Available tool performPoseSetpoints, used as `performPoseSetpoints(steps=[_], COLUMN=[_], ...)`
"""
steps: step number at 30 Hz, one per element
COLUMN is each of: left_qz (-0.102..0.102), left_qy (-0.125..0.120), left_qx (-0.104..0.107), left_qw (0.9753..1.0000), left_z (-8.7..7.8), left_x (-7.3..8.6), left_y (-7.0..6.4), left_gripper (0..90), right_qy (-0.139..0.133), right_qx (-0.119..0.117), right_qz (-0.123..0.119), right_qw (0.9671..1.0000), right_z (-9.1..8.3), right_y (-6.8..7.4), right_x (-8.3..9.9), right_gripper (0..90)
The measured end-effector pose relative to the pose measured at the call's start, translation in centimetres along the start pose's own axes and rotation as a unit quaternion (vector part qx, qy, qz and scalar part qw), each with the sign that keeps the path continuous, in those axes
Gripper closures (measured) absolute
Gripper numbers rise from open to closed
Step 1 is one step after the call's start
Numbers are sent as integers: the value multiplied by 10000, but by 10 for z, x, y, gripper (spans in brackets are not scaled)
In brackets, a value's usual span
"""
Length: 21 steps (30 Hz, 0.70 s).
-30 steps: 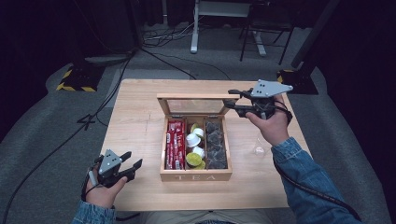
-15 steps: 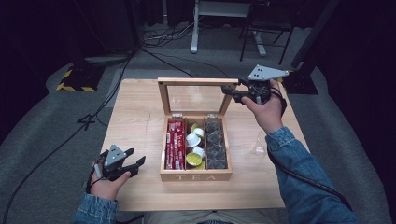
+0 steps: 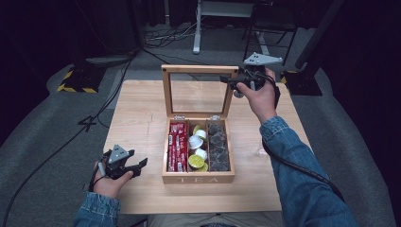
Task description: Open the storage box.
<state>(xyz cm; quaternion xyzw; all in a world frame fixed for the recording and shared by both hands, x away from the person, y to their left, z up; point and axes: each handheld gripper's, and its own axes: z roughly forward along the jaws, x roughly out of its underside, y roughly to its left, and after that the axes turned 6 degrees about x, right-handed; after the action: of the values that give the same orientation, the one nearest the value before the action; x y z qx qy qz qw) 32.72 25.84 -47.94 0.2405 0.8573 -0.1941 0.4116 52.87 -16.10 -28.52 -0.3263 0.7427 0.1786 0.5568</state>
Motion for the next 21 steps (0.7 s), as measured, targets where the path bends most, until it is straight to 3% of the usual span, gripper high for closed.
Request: performPoseSetpoints(steps=[11,21], left_qz=[-68,-147], left_qy=[297,453], left_qx=[-197,-233], left_qw=[9993,9986], left_z=[1,5], left_x=[10,15], left_y=[6,9], left_gripper=[297,251], right_qy=[141,438], right_qx=[275,429], right_qz=[49,116], right_qw=[9995,9981], right_z=[26,45], right_y=[-9,-13], right_x=[-2,19], right_gripper=[332,305])
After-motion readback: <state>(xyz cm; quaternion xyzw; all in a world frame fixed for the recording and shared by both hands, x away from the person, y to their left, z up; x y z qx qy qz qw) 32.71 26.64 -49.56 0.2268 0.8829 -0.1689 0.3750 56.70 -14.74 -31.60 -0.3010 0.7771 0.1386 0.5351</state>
